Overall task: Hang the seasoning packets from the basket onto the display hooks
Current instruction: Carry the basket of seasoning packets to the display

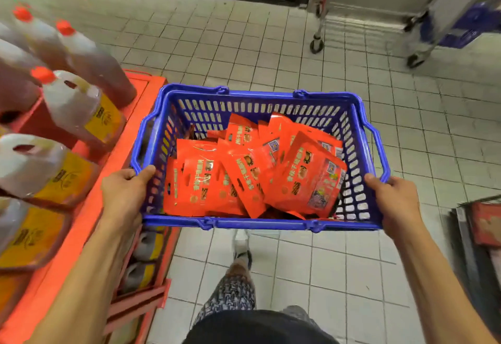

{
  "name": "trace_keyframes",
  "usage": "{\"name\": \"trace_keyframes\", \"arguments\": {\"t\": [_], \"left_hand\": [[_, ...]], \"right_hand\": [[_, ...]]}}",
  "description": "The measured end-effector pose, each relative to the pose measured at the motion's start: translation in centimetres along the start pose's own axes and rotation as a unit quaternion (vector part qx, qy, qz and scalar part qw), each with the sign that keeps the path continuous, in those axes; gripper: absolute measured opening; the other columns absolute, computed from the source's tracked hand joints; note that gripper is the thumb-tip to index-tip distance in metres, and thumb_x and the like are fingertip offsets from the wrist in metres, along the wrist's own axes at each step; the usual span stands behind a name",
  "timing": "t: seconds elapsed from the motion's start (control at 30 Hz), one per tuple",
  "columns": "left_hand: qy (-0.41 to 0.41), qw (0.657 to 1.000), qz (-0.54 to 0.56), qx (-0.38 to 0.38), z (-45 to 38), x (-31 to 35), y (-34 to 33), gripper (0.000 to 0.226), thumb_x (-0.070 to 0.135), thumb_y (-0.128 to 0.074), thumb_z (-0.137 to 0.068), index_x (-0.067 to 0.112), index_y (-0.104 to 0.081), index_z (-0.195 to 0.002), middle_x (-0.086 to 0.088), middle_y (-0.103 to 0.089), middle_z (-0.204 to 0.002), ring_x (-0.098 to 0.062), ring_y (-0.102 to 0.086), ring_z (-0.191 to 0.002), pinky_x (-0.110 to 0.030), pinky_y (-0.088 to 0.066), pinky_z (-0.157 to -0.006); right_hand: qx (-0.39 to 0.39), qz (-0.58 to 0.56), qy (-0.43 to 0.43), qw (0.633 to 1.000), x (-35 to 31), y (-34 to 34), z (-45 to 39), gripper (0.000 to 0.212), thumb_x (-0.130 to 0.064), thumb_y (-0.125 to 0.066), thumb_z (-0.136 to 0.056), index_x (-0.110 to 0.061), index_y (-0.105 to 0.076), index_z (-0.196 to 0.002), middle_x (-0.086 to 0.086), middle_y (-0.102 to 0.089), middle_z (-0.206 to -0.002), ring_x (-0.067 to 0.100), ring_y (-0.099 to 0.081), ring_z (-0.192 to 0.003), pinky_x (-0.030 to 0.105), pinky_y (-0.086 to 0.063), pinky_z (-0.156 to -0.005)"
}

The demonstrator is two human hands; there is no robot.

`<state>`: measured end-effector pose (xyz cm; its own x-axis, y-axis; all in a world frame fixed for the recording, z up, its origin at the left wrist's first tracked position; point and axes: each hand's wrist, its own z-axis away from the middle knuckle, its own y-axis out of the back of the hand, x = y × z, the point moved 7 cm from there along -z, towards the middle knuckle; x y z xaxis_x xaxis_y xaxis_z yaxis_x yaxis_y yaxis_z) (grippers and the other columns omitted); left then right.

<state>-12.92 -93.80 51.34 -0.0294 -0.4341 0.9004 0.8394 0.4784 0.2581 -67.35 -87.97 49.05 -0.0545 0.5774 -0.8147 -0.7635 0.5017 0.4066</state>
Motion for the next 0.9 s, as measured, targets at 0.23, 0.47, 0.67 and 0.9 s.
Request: {"name": "trace_keyframes", "arguments": {"t": [0.23, 0.47, 0.67, 0.9], "left_hand": [[-0.025, 0.999, 0.023, -0.015, -12.2, 10.3, -8.1, 0.044, 0.009, -0.072, -0.09, 0.014, -0.042, -0.058, 0.001, -0.051, -0.043, -0.013, -0.048, -0.033, -0.023, -0.045, -0.04], [0.001, 0.999, 0.038, -0.024, -23.7, 17.8, -17.8, 0.034, 0.015, -0.072, -0.09, 0.015, -0.049, -0.064, -0.015, -0.057, -0.061, -0.02, -0.053, -0.046, -0.042, -0.05, -0.058], [-0.006, 0.999, 0.012, 0.041, -32.6, 22.9, -27.0, 0.037, 0.013, -0.075, -0.088, 0.014, -0.048, -0.062, 0.001, -0.057, -0.043, -0.007, -0.052, -0.032, -0.019, -0.045, -0.035], [0.018, 0.998, 0.014, 0.052, -42.3, 29.8, -35.9, 0.033, 0.016, -0.076, -0.085, 0.014, -0.051, -0.064, -0.008, -0.063, -0.06, -0.01, -0.059, -0.037, -0.025, -0.052, -0.04]], "right_hand": [[0.021, -0.03, -0.017, 0.999, -12.3, -6.8, -8.4, 0.023, -0.031, -0.073, -0.087, -0.01, -0.068, -0.095, 0.01, -0.077, -0.085, 0.026, -0.076, -0.068, 0.046, -0.063, -0.067], [0.044, -0.092, -0.037, 0.994, -22.3, -13.1, -20.8, 0.031, -0.04, -0.065, -0.086, -0.01, -0.066, -0.08, -0.002, -0.07, -0.056, 0.014, -0.067, -0.045, 0.029, -0.054, -0.05], [0.015, -0.069, -0.048, 0.996, -30.4, -19.5, -33.6, 0.026, -0.034, -0.061, -0.086, -0.009, -0.07, -0.081, 0.007, -0.074, -0.067, 0.022, -0.07, -0.05, 0.036, -0.057, -0.046], [0.004, -0.06, -0.05, 0.997, -41.3, -25.3, -46.0, 0.024, -0.034, -0.058, -0.085, -0.011, -0.067, -0.082, 0.016, -0.077, -0.085, 0.03, -0.074, -0.068, 0.056, -0.062, -0.071]]}}
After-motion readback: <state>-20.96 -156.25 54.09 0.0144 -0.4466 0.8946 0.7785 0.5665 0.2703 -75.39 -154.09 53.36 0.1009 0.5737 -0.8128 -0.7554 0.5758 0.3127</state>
